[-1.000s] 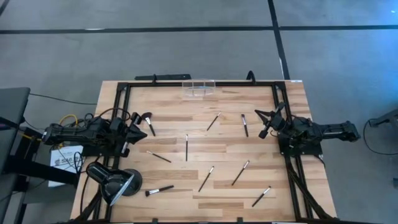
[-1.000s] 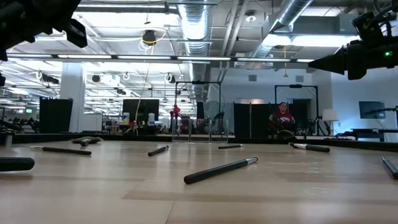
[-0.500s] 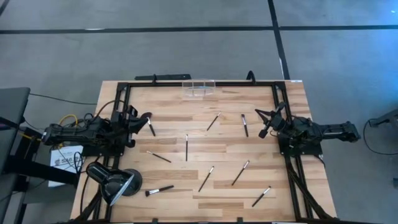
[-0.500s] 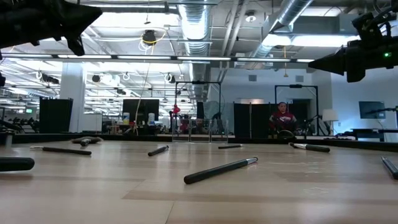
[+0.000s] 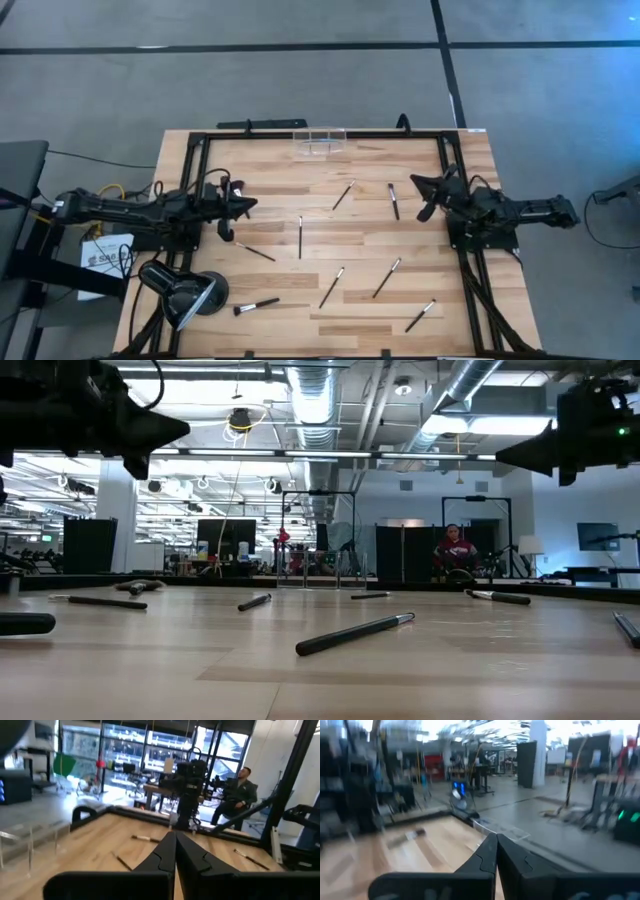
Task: Sort items
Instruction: Put the highlighter brush into the left section of the transparent organizer
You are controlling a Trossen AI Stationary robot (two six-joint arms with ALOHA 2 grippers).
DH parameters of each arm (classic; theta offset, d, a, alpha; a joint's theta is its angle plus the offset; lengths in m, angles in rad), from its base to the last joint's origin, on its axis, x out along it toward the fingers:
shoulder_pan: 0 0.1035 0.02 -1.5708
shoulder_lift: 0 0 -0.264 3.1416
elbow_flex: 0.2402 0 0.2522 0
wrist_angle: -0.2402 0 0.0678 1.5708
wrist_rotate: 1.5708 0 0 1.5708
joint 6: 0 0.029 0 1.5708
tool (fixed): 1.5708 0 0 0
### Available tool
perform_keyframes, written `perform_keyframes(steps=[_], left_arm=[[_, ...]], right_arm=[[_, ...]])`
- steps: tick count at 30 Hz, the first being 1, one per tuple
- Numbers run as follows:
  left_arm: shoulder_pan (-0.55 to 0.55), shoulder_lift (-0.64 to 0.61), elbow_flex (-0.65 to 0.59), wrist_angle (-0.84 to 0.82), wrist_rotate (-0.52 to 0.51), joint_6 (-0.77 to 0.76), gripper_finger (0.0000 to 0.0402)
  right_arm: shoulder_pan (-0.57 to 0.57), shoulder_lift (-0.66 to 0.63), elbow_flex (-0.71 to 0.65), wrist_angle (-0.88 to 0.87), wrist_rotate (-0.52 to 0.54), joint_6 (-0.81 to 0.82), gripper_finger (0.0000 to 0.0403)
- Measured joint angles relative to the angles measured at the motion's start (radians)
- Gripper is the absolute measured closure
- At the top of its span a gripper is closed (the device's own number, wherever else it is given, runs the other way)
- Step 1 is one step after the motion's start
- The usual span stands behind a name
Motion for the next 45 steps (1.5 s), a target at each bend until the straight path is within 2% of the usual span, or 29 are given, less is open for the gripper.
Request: perform_keyframes(steps=[5,10,13,16,19,22,25,31,33,36,38,40,43,45], left_arm=[[0.000,0.072,0.012,0.115,-0.026,-0.005,0.0361],[0.000,0.193,0.067,0.101,-0.172,-0.085,0.0310],[0.001,0.281,0.103,0.068,-0.294,-0.192,0.0279],[0.000,0.371,0.156,-0.012,-0.378,-0.264,0.0257],[0.001,0.463,0.245,-0.155,-0.459,-0.307,0.0248],[0.039,0.541,0.356,-0.312,-0.470,-0.340,0.0247],[0.109,0.582,0.486,-0.507,-0.402,-0.383,0.0247],[0.277,0.657,0.700,-1.032,-0.243,-0.516,0.0247],[0.332,0.676,0.726,-1.114,-0.119,-0.565,0.0247],[0.407,0.711,0.729,-1.211,0.120,-0.630,0.0247],[0.444,0.744,0.729,-1.302,0.234,-0.664,0.0247],[0.471,0.779,0.729,-1.397,0.267,-0.675,0.0247],[0.503,0.828,0.728,-1.480,0.232,-0.652,0.0247],[0.520,0.852,0.722,-1.480,0.204,-0.650,0.0247]], right_arm=[[-0.001,0.000,0.000,0.031,0.007,0.073,0.0403],[-0.001,0.000,0.000,0.126,0.006,0.075,0.0403],[0.003,0.000,0.000,0.194,-0.056,0.090,0.0403],[0.008,0.000,0.000,0.237,-0.135,0.054,0.0403],[0.007,0.002,0.007,0.221,-0.150,-0.009,0.0403],[0.005,0.022,0.020,0.216,-0.149,-0.049,0.0403],[0.005,0.052,0.038,0.215,-0.147,-0.067,0.0403],[0.005,0.127,0.092,0.193,-0.116,-0.091,0.0403],[0.005,0.150,0.109,0.192,-0.111,-0.103,0.0403],[0.005,0.183,0.137,0.195,-0.092,-0.112,0.0403],[0.005,0.203,0.150,0.193,-0.091,-0.112,0.0403],[0.005,0.223,0.162,0.194,-0.093,-0.112,0.0403],[0.007,0.248,0.167,0.200,-0.094,-0.108,0.0403],[0.012,0.264,0.167,0.206,-0.094,-0.091,0.0403]])
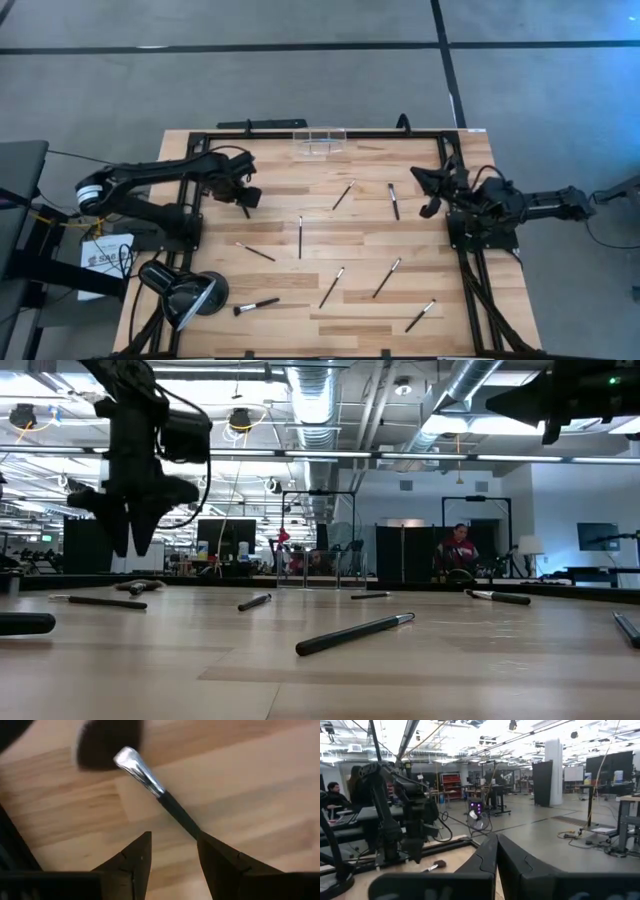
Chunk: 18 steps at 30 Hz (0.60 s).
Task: Sort items
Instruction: Put the highlighter brush into the left section of the transparent organizer
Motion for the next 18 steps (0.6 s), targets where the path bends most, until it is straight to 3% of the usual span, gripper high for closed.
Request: perform_keyframes(steps=[8,18], left_arm=[[0.070,0.087,-0.030,0.041,-0.010,-0.016,0.0247],[0.156,0.087,-0.038,0.147,-0.012,-0.003,0.0247]], right_arm=[[0.040,0.057,0.000,0.037,-0.005,0.032,0.0403],[0.098,0.072,0.000,0.039,-0.003,0.033,0.0403]])
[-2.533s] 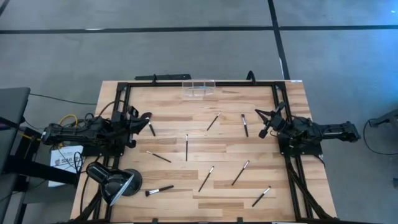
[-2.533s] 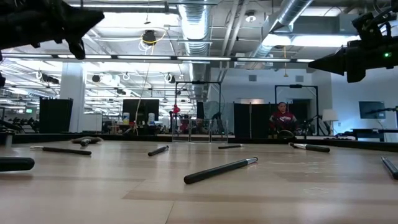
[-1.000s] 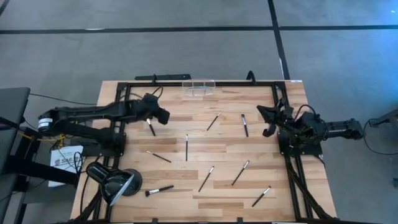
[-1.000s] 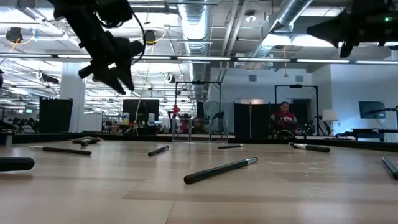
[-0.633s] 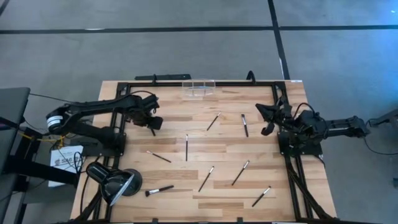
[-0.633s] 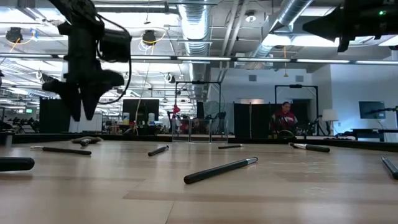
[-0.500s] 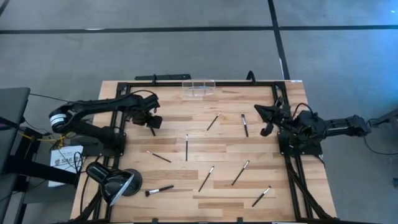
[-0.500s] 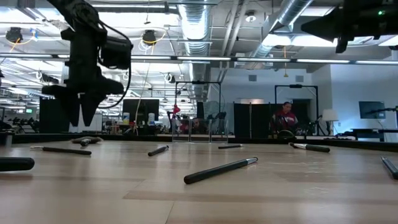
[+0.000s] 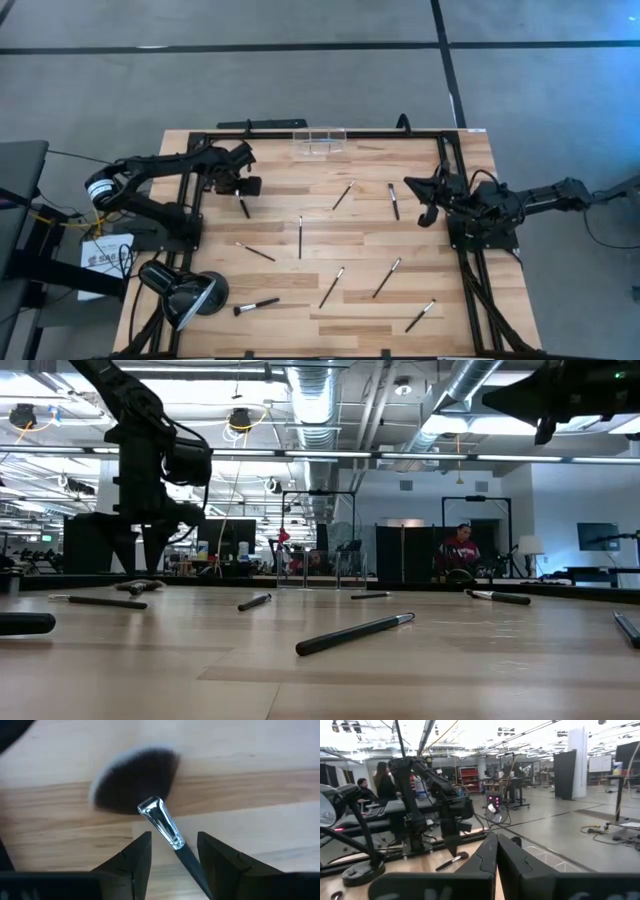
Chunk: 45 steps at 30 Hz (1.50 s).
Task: Sort items
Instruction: Put the highlighter brush into the left section of the transparent organizer
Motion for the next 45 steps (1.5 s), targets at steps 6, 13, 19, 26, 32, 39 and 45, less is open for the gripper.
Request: perform_keyframes(steps=[6,13,19,26,32,39,45], left_arm=[[0.010,0.000,-0.038,0.055,-0.002,0.003,0.0247],[0.010,0.000,-0.089,0.081,0.014,0.004,0.0247],[0.008,-0.002,-0.116,0.118,-0.009,0.009,0.0247],[0.007,-0.003,-0.127,0.122,-0.025,0.071,0.0275],[0.006,-0.003,-0.128,0.122,-0.035,0.136,0.0339],[0.006,-0.002,-0.128,0.137,-0.039,0.233,0.0356],[-0.015,-0.004,-0.130,0.155,-0.063,0.308,0.0329]], right_arm=[[0.009,0.000,0.000,0.000,0.025,0.000,0.0403],[0.009,0.000,0.000,0.001,0.026,0.001,0.0403],[0.009,0.000,0.000,0.002,0.026,0.001,0.0403],[0.004,0.000,0.000,0.003,0.027,0.000,0.0403],[-0.007,0.000,0.000,0.002,0.027,0.000,0.0403],[-0.007,0.000,0.000,0.002,0.027,0.001,0.0403],[-0.007,0.000,0.000,0.002,0.027,0.001,0.0403]])
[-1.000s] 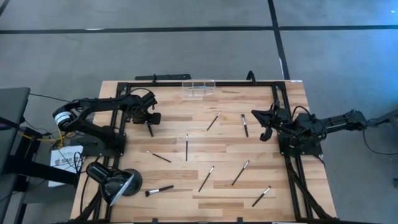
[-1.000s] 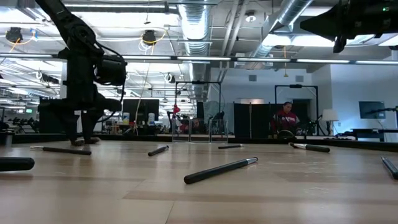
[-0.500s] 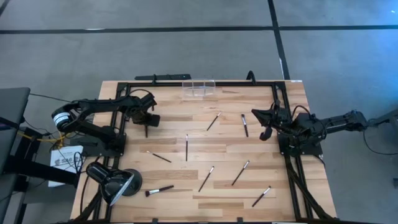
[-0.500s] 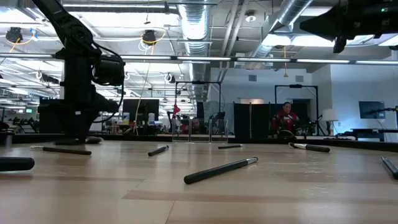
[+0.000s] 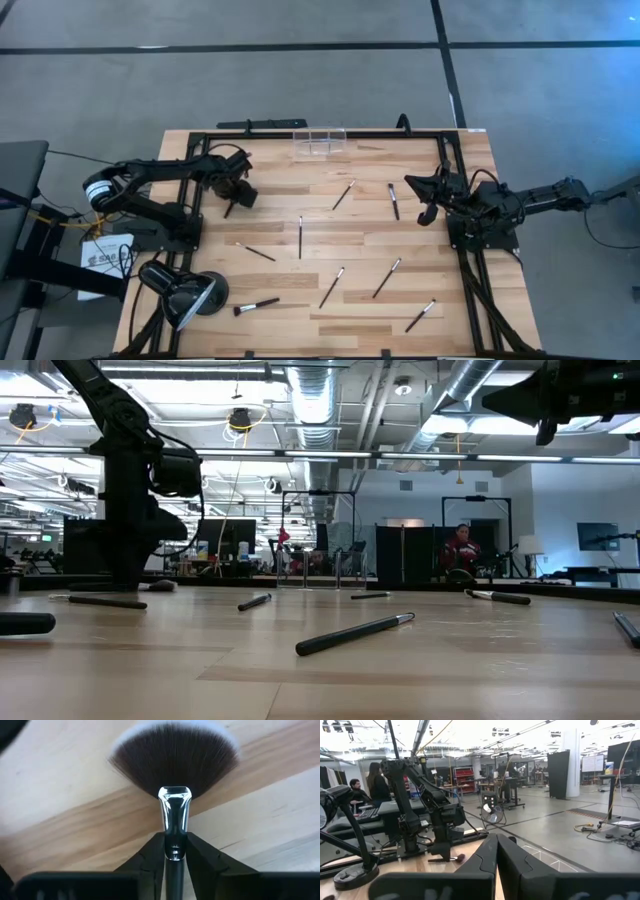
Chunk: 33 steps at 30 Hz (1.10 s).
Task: Sort items
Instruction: Put the highlighter brush into the left section of the transparent organizer
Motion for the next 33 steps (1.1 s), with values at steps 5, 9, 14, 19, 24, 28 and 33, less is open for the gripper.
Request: perform_keyframes(steps=[5,9,14,19,24,28,33], left_arm=[[-0.061,-0.029,-0.004,0.092,-0.039,0.068,0.0359],[-0.102,-0.072,-0.005,0.168,-0.062,0.090,0.0359],[-0.167,-0.117,-0.002,0.412,-0.055,0.171,0.0347],[-0.206,-0.125,-0.002,0.718,-0.044,0.284,0.0354],[-0.208,-0.100,-0.002,1.014,-0.047,0.387,0.0349],[-0.193,-0.060,-0.002,1.199,-0.060,0.450,0.0348],[-0.158,0.035,-0.001,1.382,-0.073,0.482,0.0348]], right_arm=[[0.000,0.000,0.000,0.000,0.000,0.000,0.0403],[0.000,0.000,0.000,0.000,0.000,0.000,0.0403],[-0.007,0.042,0.000,-0.002,-0.001,0.034,0.0403],[-0.037,0.138,0.000,0.002,-0.001,0.085,0.0403],[-0.069,0.228,0.000,0.067,-0.002,0.105,0.0403],[-0.071,0.288,0.000,0.123,-0.003,0.105,0.0403],[-0.071,0.349,0.000,0.181,-0.003,0.096,0.0403]])
